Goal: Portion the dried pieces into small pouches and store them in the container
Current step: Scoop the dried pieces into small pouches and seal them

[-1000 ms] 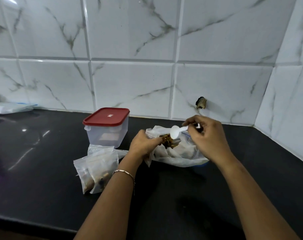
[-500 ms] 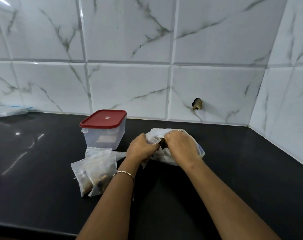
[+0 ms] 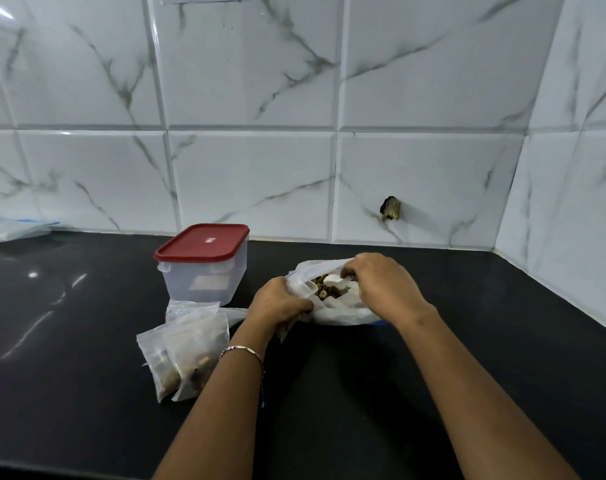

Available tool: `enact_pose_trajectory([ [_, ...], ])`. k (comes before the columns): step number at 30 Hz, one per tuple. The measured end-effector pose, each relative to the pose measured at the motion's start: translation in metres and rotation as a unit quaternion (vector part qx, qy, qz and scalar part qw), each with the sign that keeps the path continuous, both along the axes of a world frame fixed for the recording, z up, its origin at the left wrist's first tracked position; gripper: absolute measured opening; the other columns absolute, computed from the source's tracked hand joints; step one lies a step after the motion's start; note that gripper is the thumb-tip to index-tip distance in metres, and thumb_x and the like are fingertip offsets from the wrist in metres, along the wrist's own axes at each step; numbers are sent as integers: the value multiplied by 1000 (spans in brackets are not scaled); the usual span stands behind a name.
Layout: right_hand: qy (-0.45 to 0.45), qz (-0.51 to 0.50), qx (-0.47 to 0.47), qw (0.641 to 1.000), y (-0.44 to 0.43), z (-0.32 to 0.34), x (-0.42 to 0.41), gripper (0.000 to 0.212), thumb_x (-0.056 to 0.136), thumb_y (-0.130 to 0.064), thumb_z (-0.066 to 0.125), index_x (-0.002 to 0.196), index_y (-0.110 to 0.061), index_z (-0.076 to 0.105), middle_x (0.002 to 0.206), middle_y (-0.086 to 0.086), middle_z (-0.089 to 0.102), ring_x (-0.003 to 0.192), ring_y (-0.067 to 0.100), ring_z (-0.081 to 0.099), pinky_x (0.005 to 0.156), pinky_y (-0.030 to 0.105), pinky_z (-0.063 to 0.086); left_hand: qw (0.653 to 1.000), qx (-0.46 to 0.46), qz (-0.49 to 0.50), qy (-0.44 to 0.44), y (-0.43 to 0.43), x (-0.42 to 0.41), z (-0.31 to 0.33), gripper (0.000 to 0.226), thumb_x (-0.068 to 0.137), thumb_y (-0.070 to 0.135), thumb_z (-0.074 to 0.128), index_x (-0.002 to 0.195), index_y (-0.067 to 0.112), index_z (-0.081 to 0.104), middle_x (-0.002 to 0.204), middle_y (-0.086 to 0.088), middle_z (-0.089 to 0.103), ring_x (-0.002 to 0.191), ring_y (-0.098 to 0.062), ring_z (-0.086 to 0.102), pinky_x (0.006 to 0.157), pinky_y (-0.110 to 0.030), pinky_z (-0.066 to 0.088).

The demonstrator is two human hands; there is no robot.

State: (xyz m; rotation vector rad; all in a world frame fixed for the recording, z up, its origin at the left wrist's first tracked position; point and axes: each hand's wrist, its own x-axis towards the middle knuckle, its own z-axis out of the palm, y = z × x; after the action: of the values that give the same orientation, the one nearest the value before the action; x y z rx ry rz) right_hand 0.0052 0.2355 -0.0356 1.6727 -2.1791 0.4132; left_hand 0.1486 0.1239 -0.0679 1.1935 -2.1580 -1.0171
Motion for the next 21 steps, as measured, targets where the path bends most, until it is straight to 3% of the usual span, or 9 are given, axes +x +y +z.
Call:
enact_pose_trajectory([
  [4, -25, -41, -4, 999, 1, -7, 1, 34, 92, -9, 55, 119, -26, 66, 115, -1, 65, 98, 17, 63, 83, 31, 52, 999, -25, -24, -18, 1, 2, -1, 22, 71, 22, 76, 78, 25, 56, 81, 2, 63, 87, -19, 62, 84, -35, 53],
  [8, -172, -64, -5, 983, -2, -9, -3, 32, 90, -7, 53, 108, -25, 72, 116, -2, 69, 100, 16, 64, 86, 28, 52, 999, -27, -38, -22, 1, 3, -2, 25, 71, 29, 80, 81, 26, 58, 86, 2, 65, 91, -17, 62, 87, -34, 52],
  [11, -261, -61, 9, 963, -4, -10, -5, 39, 87, -1, 50, 106, -24, 74, 121, -1, 67, 101, 15, 63, 76, 20, 46, 999, -34, -33, -22, -4, 2, -7, 42, 65, 40, 83, 96, 18, 64, 95, 0, 68, 94, -18, 63, 89, -37, 53],
  [13, -312, -59, 14, 948, -5, -11, -7, 39, 85, 1, 53, 106, -24, 74, 117, 0, 69, 90, 13, 63, 68, 19, 42, 999, -41, -25, -20, -7, 1, -10, 52, 61, 46, 84, 103, 18, 67, 95, 0, 70, 93, -17, 64, 88, -38, 54],
  [15, -374, -54, 8, 926, -6, -11, -11, 38, 83, 5, 54, 102, -20, 75, 107, 4, 72, 68, 10, 58, 59, 21, 42, 999, -46, -17, -8, -7, 1, -11, 53, 59, 48, 84, 103, 21, 69, 92, 2, 71, 91, -15, 65, 86, -36, 55],
  [17, -413, -53, 6, 909, -5, -10, -14, 36, 82, 7, 57, 100, -18, 75, 102, 6, 73, 58, 9, 52, 55, 22, 42, 999, -49, -15, 4, -7, 0, -12, 52, 60, 46, 85, 103, 21, 69, 93, 3, 71, 90, -14, 65, 85, -34, 54],
  [21, -411, -58, 23, 910, -9, -10, -17, 35, 80, 5, 64, 102, -19, 75, 104, 1, 69, 76, 12, 58, 64, 24, 45, 998, -60, -14, 16, -7, -2, -13, 54, 64, 47, 84, 107, 18, 67, 98, 1, 70, 94, -16, 64, 84, -30, 51],
])
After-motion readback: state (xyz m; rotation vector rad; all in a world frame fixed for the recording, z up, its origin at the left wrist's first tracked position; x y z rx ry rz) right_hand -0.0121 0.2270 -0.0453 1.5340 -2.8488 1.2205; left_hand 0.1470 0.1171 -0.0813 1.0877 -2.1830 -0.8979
